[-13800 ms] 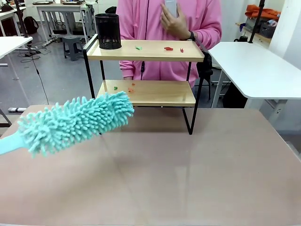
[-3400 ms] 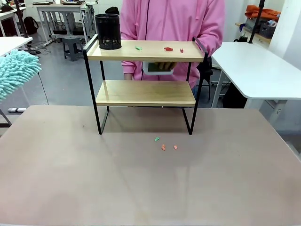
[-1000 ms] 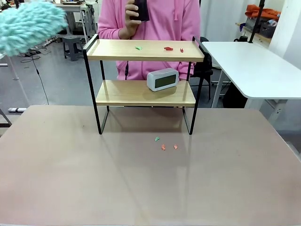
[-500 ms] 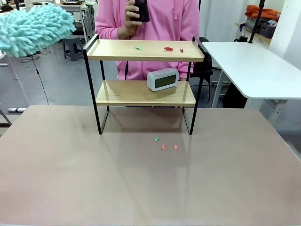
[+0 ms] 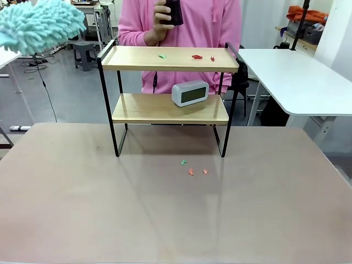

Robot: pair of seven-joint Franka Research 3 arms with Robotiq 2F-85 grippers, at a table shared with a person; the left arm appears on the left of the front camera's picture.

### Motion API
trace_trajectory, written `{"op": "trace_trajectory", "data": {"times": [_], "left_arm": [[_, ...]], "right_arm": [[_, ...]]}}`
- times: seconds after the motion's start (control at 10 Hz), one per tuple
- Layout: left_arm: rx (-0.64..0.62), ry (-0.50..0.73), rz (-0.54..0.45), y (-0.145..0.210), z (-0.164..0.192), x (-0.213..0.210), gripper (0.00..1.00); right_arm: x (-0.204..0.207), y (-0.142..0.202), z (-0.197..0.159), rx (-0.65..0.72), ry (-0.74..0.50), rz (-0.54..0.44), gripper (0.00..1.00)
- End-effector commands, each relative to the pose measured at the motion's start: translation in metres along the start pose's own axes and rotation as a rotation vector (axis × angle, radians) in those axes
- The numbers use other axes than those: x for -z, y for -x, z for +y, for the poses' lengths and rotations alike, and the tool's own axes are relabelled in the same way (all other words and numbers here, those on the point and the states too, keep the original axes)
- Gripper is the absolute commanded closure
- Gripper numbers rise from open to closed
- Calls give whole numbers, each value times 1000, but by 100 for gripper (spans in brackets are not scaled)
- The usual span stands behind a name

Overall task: Clean the shelf.
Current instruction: Clean the remaining tier of the Shelf with the Duster once objects are removed.

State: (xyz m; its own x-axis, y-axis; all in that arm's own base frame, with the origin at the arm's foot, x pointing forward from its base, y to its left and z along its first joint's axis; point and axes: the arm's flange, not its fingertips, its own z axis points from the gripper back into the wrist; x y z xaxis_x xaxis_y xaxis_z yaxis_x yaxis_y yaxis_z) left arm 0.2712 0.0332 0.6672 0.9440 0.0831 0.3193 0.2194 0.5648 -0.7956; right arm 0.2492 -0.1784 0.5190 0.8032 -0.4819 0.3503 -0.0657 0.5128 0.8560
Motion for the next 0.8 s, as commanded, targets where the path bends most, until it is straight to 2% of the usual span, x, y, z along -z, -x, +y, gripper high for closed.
{"op": "trace_trajectory", "data": {"times": [0.0, 0.2, 0.3, 0.5, 0.6, 0.7], "left_arm": [[31, -118, 75, -23, -48, 23, 87], [61, -249, 130, -41, -78, 64, 87], [80, -308, 110, -48, -91, 85, 87], [137, -406, 24, -63, -115, 123, 87], [164, -431, -51, -70, -120, 137, 87], [173, -454, -71, -75, -122, 150, 87]], "right_arm": [[1, -2, 1, -23, -23, -11, 0], [1, -2, 1, -23, -23, -11, 0], [1, -2, 1, -23, -23, -11, 0], [1, -2, 1, -23, -23, -11, 0], [1, -2, 1, -23, -23, -11, 0], [1, -2, 1, -23, -23, -11, 0]]}}
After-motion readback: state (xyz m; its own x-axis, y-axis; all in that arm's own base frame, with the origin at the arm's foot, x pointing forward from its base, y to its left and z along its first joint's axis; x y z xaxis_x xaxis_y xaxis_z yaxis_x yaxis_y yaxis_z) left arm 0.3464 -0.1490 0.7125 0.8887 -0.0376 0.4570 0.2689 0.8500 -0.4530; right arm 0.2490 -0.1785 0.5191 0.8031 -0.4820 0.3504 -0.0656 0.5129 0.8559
